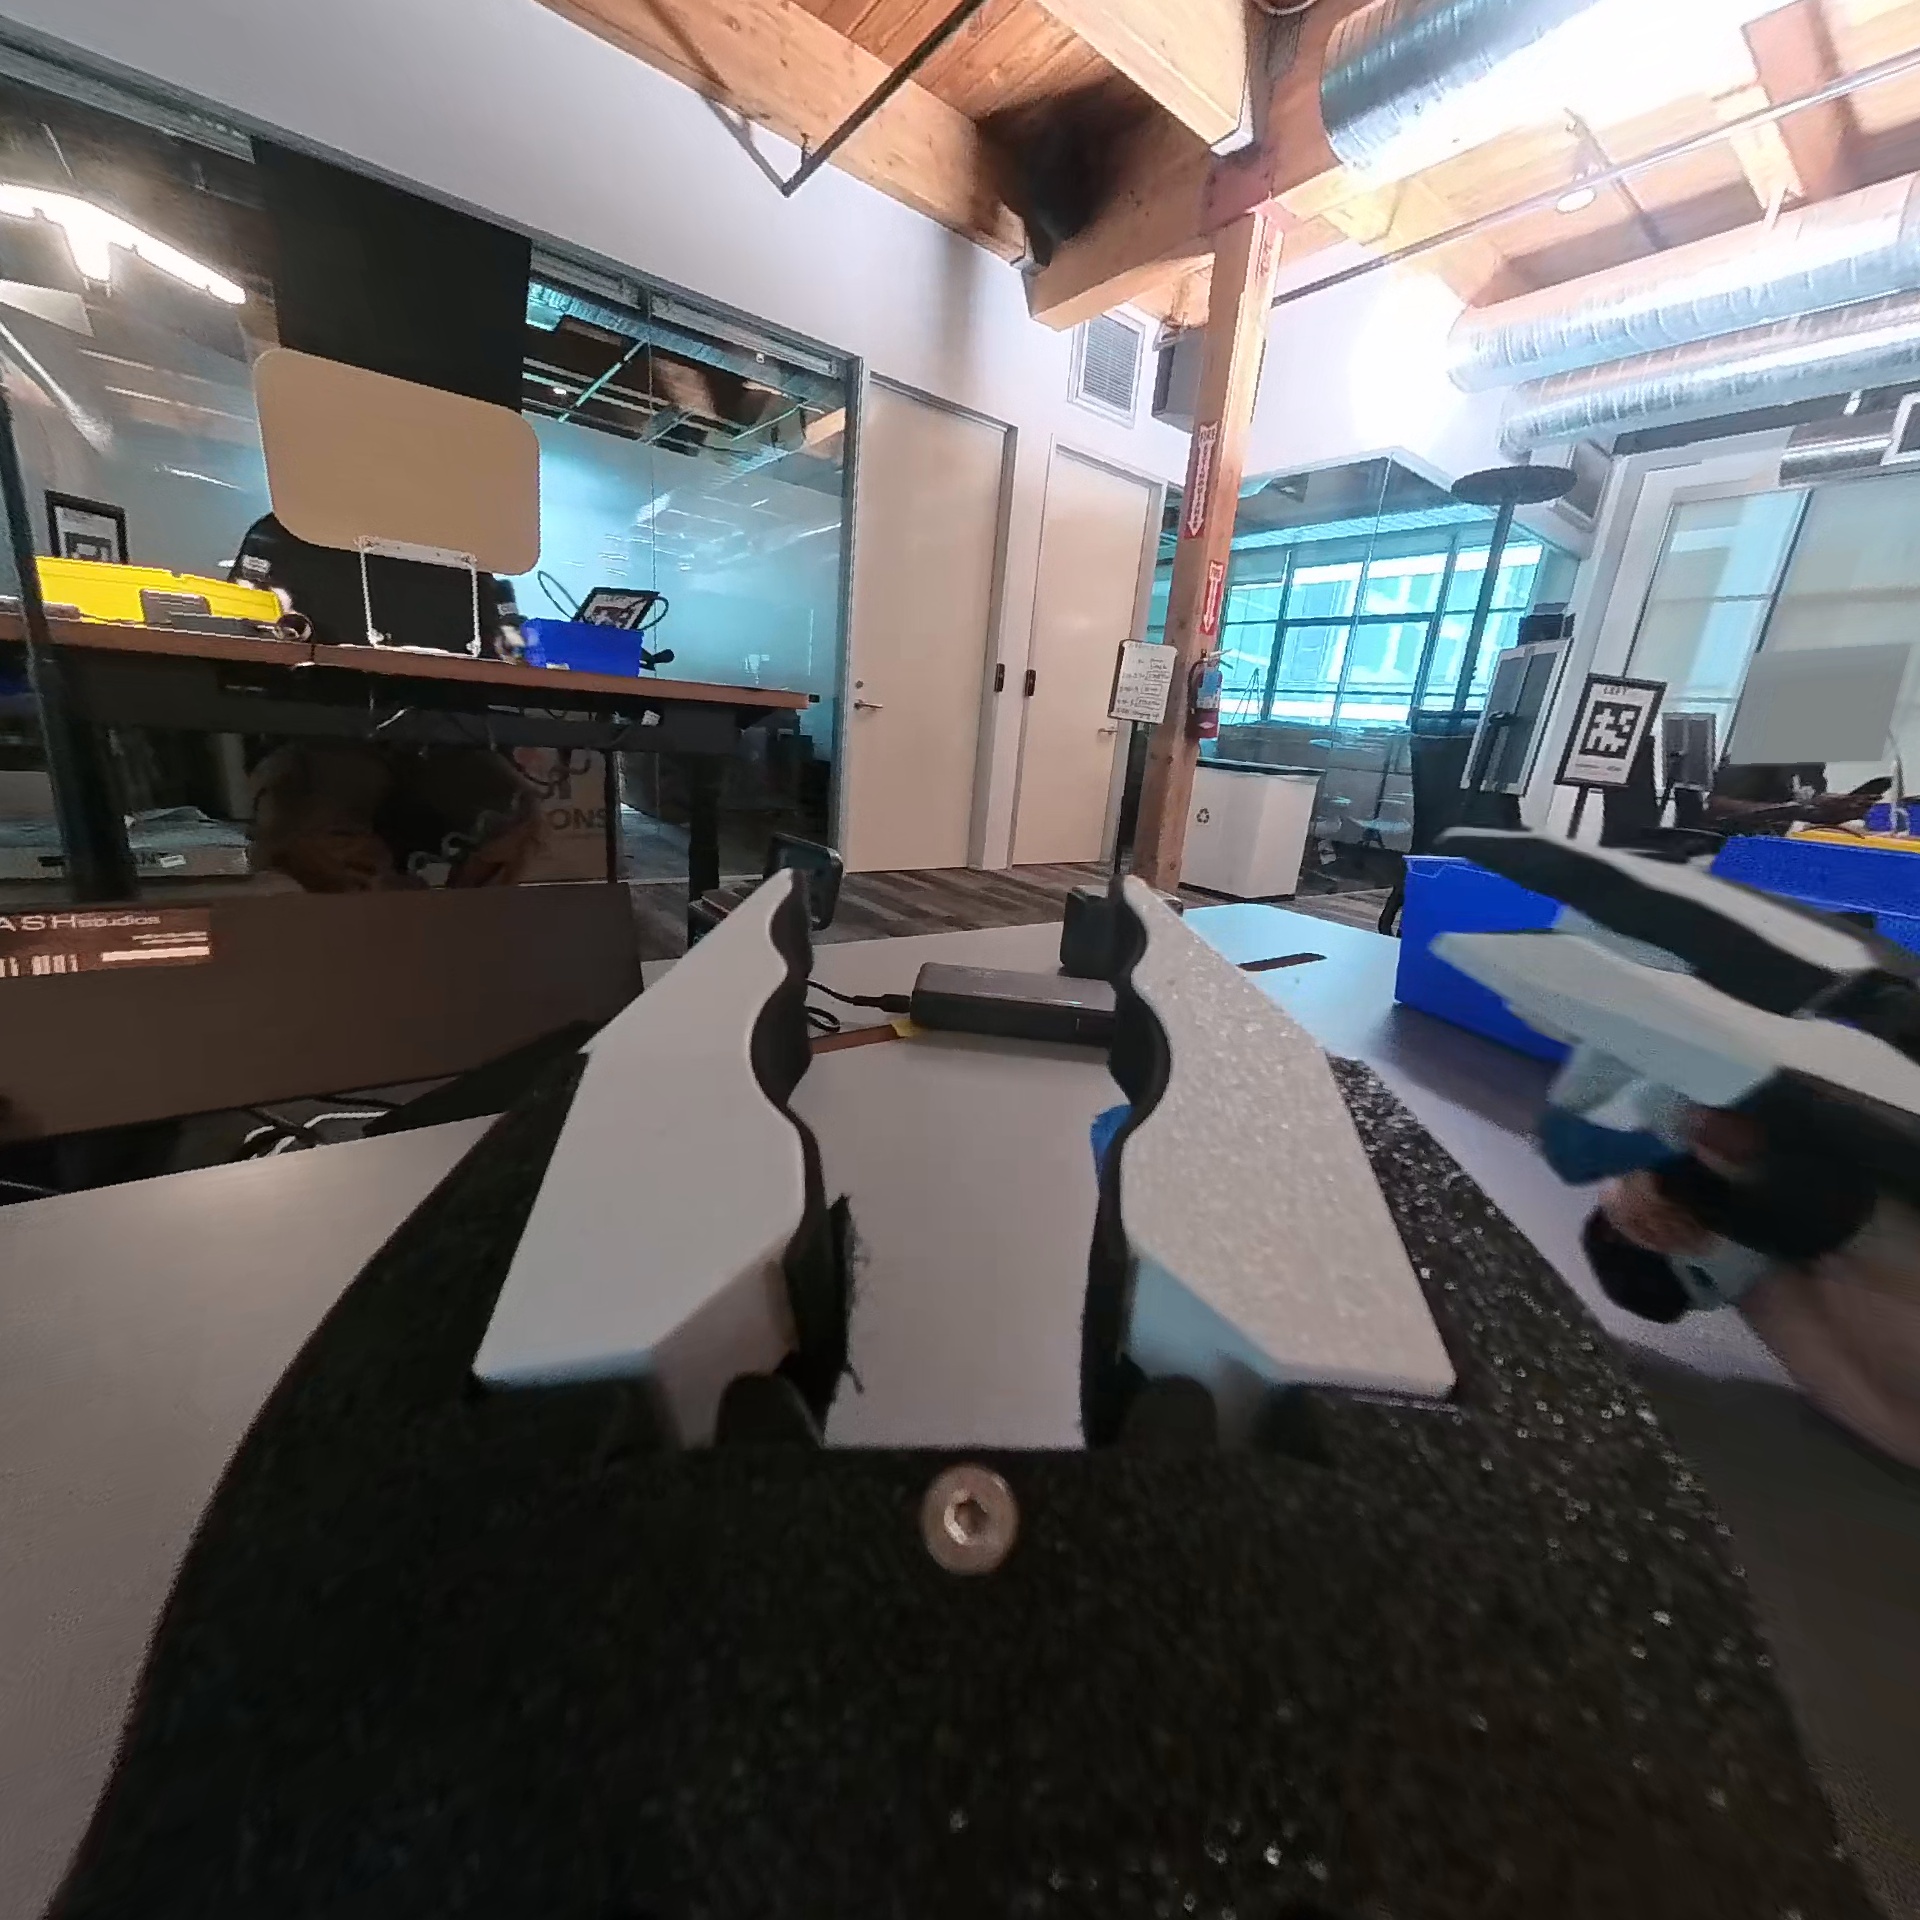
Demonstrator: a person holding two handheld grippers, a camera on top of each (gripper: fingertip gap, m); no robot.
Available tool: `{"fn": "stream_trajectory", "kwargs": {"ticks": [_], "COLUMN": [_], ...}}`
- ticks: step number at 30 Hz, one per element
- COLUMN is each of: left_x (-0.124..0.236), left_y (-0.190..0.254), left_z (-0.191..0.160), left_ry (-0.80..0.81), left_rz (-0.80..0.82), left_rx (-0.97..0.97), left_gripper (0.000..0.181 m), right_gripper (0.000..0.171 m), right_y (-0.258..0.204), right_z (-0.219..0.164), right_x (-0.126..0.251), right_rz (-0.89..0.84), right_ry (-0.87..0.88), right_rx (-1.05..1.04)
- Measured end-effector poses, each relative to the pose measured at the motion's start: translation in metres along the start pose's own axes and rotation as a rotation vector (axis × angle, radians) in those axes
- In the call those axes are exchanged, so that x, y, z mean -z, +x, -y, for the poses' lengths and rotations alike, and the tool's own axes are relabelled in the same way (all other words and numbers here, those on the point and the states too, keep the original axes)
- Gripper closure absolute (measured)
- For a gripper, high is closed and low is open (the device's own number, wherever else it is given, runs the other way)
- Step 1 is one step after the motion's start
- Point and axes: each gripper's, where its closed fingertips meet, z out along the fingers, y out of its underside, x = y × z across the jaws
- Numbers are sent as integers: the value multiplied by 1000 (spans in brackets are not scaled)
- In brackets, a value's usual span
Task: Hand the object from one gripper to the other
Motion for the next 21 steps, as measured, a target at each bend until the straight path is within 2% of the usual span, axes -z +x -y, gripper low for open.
{"fn": "stream_trajectory", "kwargs": {"ticks": [4,9,17,21], "left_x": [-1,-2,-8,-7], "left_y": [-1,0,1,-6], "left_z": [-1,-3,-9,-8], "left_ry": [-7,-19,-54,-64], "left_rz": [6,8,14,83], "left_rx": [-1,-11,-66,-127], "left_gripper": [127,128,125,106], "right_gripper": [133,147,152,147], "right_y": [4,3,16,8], "right_z": [-8,-8,-18,-13], "right_x": [-27,-32,-36,-36], "right_rz": [-24,30,36,83], "right_ry": [13,21,-29,-15], "right_rx": [-61,-116,-114,-127]}}
